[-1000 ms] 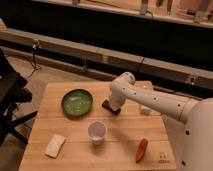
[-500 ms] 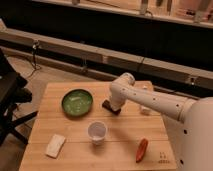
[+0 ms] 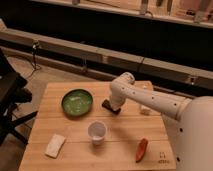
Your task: Push the eraser across the table
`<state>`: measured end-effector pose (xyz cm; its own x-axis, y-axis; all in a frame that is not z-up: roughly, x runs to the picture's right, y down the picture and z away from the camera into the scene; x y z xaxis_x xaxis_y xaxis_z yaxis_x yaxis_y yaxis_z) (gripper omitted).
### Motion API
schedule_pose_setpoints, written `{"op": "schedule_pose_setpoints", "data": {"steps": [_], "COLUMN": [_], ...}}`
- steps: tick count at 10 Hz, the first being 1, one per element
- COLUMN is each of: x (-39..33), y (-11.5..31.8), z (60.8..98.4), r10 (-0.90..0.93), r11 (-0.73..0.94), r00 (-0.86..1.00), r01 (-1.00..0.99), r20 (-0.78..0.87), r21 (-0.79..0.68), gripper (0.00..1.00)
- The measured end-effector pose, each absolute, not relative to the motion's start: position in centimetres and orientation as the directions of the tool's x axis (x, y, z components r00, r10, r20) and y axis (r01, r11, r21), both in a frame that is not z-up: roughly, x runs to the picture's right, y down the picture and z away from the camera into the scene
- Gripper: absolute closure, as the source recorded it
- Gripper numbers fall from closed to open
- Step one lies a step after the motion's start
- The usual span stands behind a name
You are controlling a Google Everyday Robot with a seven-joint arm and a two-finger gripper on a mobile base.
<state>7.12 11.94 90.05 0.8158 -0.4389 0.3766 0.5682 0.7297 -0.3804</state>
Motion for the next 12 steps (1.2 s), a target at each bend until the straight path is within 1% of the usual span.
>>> {"op": "schedule_pose_setpoints", "data": {"steps": [12], "x": [5.1], "y": [12.3], "z": [89.8], "r10": [-0.505], "r11": [0.661], "r00": [0.743], "r01": [0.661], "r20": [0.440], "r21": [-0.357], "gripper": [1.00]}}
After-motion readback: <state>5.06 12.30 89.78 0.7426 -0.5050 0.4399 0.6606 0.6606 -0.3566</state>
